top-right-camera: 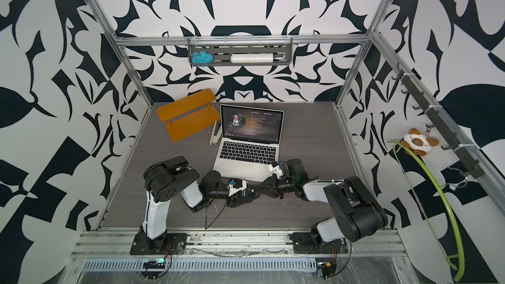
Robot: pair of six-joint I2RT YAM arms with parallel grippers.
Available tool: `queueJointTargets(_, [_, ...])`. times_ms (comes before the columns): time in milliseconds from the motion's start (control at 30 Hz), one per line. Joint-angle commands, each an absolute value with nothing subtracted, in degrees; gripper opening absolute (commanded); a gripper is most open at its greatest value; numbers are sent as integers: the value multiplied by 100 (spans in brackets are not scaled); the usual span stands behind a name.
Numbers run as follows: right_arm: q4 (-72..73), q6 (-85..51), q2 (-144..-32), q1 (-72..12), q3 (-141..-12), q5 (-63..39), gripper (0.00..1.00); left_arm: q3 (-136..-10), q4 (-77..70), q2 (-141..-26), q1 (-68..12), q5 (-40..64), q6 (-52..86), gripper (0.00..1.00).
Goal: Remove the wireless mouse receiver from the laptop
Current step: Close the lid on the mouse.
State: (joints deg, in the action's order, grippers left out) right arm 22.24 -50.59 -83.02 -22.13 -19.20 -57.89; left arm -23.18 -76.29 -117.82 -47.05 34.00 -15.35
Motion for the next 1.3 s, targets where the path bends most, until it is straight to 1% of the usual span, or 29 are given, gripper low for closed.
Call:
queueJointTargets(0, [2170, -4967, -8317, -2232, -1932, -5766, 22, -2109, -6206, -12182, -4667, 3364, -1239, 24])
queueJointTargets(67, [2149, -4971, -8308, -2231, -1950, -5742, 22, -2116, -6197, -12182, -4668, 3375, -1239, 24])
queueJointTargets(233, [1747, -4792, -8204, -2232, -2065, -5601, 28, -2153, -6129, -12199, -4674, 3358, -1257, 24])
queueJointTargets(600, [1070, -4445, -8099, -2229, -2341, -5308, 36, -2182, -6053, -12199, -4672, 3393, -1248, 23])
queueJointTargets(767, [497, -4179, -7947, -2237, -2519, -4975, 44, -2197, -6039, -12200, -4670, 3393, -1248, 23])
queueJointTargets(833, [312, -4108, -7857, -2241, -2577, -4869, 53, -2198, -6025, -12208, -4669, 3398, -1238, 23])
queueJointTargets(933, [-55, -3941, -7772, -2399, -2708, -4606, 56, -2215, -6003, -12208, -4669, 3408, -1239, 24])
queueJointTargets(1133, [-23, -4066, -7777, -2895, -2786, -4395, 56, -2219, -5960, -12200, -4674, 3396, -1230, 23])
queueJointTargets(1267, [-25, -4088, -7778, -2944, -2786, -4367, 52, -2232, -5950, -12199, -4667, 3390, -1222, 23])
